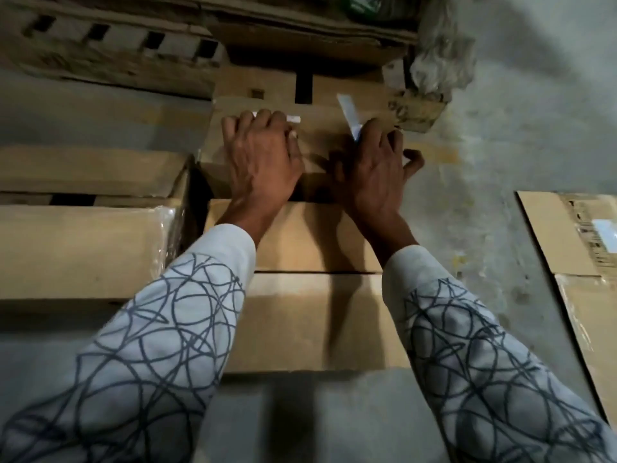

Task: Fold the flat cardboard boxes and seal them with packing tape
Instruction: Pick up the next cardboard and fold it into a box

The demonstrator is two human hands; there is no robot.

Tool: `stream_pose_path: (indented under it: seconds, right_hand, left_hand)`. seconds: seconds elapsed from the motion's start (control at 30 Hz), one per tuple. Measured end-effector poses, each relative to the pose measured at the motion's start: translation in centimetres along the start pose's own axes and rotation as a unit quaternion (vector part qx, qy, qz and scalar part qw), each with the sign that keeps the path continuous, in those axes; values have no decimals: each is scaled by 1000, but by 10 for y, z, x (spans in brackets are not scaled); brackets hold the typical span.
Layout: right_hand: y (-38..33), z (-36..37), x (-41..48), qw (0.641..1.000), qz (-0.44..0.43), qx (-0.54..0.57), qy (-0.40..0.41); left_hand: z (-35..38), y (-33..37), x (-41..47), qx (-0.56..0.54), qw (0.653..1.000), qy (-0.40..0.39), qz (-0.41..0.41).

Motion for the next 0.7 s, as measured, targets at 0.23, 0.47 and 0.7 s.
stream_pose_path:
  seconds: [0.23,0.47,0.7]
  right_hand:
    - [-35,20,38,989,-141,5,37]
    - [-58,3,61,982,-169,-69,57]
    - [-34,30,45,992,-101,-32,-64]
  left_hand:
    - [21,28,47,13,997,9,71]
    - [21,36,57,61,990,-13,123]
    - [35,29,45,-20,990,-51,133]
Point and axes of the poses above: each hand's wrist, its own x-axis towards the middle knuckle, its own z-axis out of the palm, y = z × x, the point moved 10 cm from there along x, towards the middle knuckle, and after that the axes turned 7 degrees about x, right-handed, at the moved point
